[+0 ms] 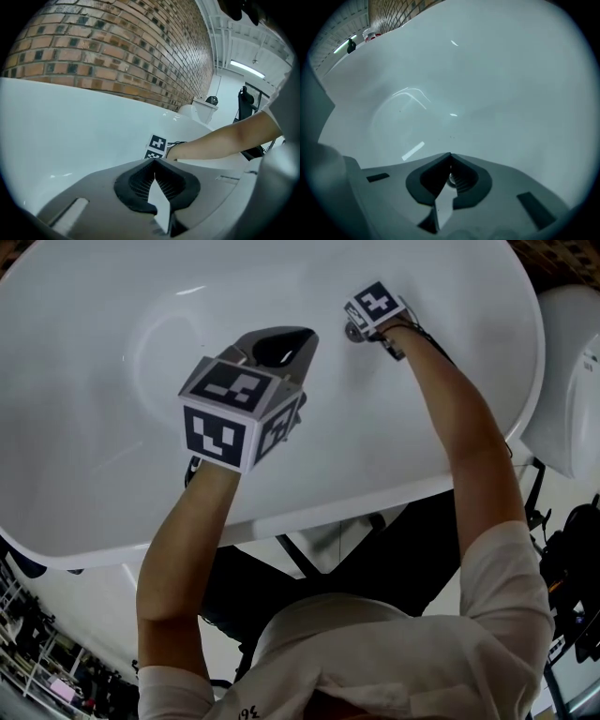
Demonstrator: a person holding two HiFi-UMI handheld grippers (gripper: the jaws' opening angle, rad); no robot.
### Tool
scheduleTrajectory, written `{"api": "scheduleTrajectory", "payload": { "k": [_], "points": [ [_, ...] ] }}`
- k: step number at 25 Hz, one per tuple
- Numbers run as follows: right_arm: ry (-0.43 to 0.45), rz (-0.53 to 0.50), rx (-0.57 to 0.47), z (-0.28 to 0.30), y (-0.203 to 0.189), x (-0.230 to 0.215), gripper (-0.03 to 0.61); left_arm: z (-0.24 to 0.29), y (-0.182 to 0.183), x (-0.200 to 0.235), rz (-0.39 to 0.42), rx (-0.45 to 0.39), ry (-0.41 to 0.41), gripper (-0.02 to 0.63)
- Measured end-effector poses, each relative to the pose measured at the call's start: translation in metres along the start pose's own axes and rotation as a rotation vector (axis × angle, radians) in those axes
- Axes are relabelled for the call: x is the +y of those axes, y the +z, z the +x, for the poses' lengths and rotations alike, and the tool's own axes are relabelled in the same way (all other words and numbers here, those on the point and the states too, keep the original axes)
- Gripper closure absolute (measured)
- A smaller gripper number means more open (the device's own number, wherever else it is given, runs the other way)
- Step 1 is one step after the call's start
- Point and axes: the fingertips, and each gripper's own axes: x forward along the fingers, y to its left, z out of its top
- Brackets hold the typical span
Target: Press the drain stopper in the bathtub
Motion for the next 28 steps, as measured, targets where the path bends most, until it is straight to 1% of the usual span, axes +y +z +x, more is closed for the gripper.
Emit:
{"api": "scheduleTrajectory", "payload": {
  "k": [3,7,12,16,19,21,24,28],
  "points": [
    [-0.011,0.028,0.025,0.016,-0.012,-0.015,0.563,0.012,-0.007,0.000,-0.013,0.031,-0.012,0.609],
    [0.016,0.090,0.041,0.037,-0.026,-0.024,0.563,0.027,-0.020,-0.002,-0.041,0.063,-0.039,0.609],
    [0.057,0.114,0.083,0.057,-0.041,-0.027,0.563,0.032,-0.031,-0.001,-0.089,0.087,-0.051,0.609],
    [0.062,0.124,0.125,0.075,-0.063,-0.029,0.563,0.035,-0.043,-0.002,-0.116,0.115,-0.061,0.609],
    [0.083,0.140,0.148,0.086,-0.074,-0.027,0.563,0.035,-0.051,-0.003,-0.137,0.142,-0.064,0.609],
    [0.104,0.154,0.161,0.092,-0.080,-0.026,0.563,0.038,-0.058,-0.008,-0.141,0.165,-0.072,0.609],
    [0.128,0.202,0.160,0.098,-0.089,-0.026,0.563,0.040,-0.066,-0.015,-0.137,0.199,-0.091,0.609],
    [0.126,0.222,0.167,0.104,-0.099,-0.026,0.563,0.039,-0.071,-0.023,-0.142,0.218,-0.119,0.609]
  ]
}}
